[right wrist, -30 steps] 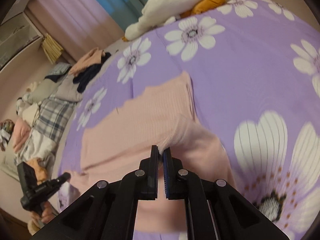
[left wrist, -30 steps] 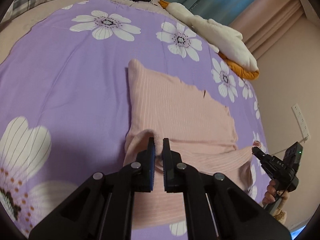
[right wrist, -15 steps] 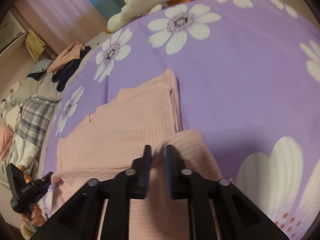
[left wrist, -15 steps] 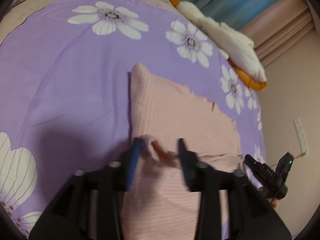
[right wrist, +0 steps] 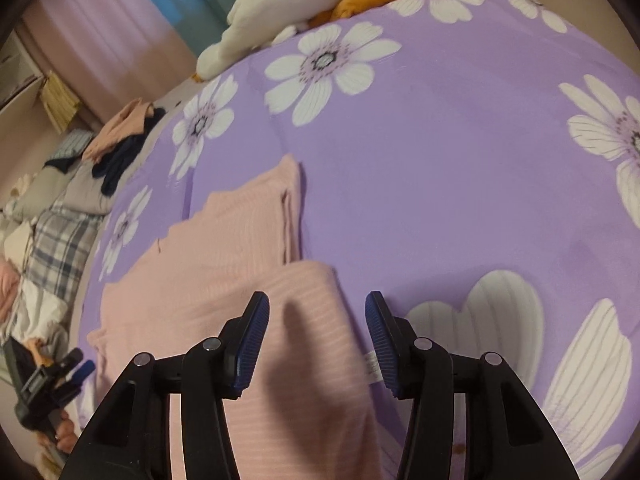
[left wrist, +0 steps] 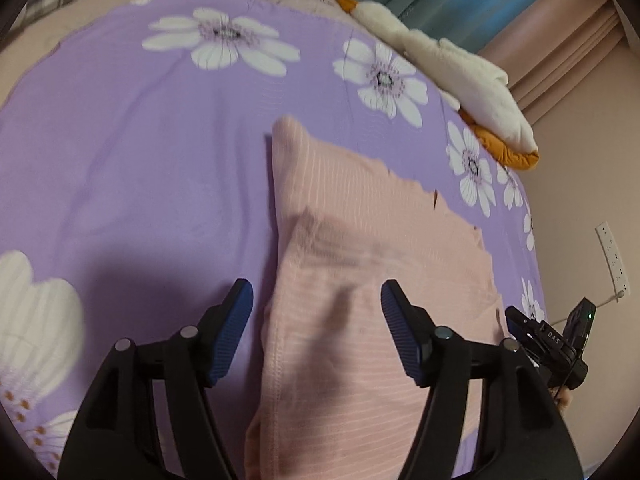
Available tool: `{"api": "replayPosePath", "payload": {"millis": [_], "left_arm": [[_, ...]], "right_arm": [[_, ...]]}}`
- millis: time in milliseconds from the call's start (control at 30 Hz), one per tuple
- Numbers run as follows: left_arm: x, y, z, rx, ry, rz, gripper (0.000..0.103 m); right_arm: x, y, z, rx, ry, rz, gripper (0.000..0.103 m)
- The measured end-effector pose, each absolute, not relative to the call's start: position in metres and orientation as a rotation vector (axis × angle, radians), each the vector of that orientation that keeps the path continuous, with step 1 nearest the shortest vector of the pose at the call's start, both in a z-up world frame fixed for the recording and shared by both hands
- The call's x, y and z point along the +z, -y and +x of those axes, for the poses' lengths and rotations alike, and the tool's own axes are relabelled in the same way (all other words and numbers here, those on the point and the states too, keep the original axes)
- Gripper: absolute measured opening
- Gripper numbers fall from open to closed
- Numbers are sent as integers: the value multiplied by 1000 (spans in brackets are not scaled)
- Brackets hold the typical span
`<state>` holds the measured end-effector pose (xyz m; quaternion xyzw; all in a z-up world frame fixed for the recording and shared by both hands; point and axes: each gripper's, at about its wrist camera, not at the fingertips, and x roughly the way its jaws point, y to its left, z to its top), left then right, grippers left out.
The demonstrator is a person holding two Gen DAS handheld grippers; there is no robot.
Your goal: Fold small clothes
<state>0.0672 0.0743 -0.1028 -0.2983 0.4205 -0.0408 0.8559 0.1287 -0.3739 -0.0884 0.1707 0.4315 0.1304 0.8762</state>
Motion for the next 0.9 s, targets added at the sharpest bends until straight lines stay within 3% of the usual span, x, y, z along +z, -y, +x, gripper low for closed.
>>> {"api": "replayPosePath", "payload": {"millis": [67,133,167,233,333,667,900], "left_arm": [[-110,-71,68,-89,-898,-628,50],[-116,-67,69,-67,-917,-600,32],[-117,-65,68,-51,-913,-576,30],[-117,-64,64,-35,-900,-549,19],[-116,-64,59,-36,-880,-551,14],[-90,-57,41,-59,-796,-530,11],[-60,-56,23,-95,-700,-500,2]], "right_arm": [[-92,365,130,274,-912,329,50],[-95,361,133,269,-922,313,50],[-96,360,133,264,-922,305,50],[-96,356,131,254,-908,277,33],[-92,353,127,262,-893,257,12],[-69,353,103,241,-813,252,9],[-46,352,86,251,-739,252,9]]}}
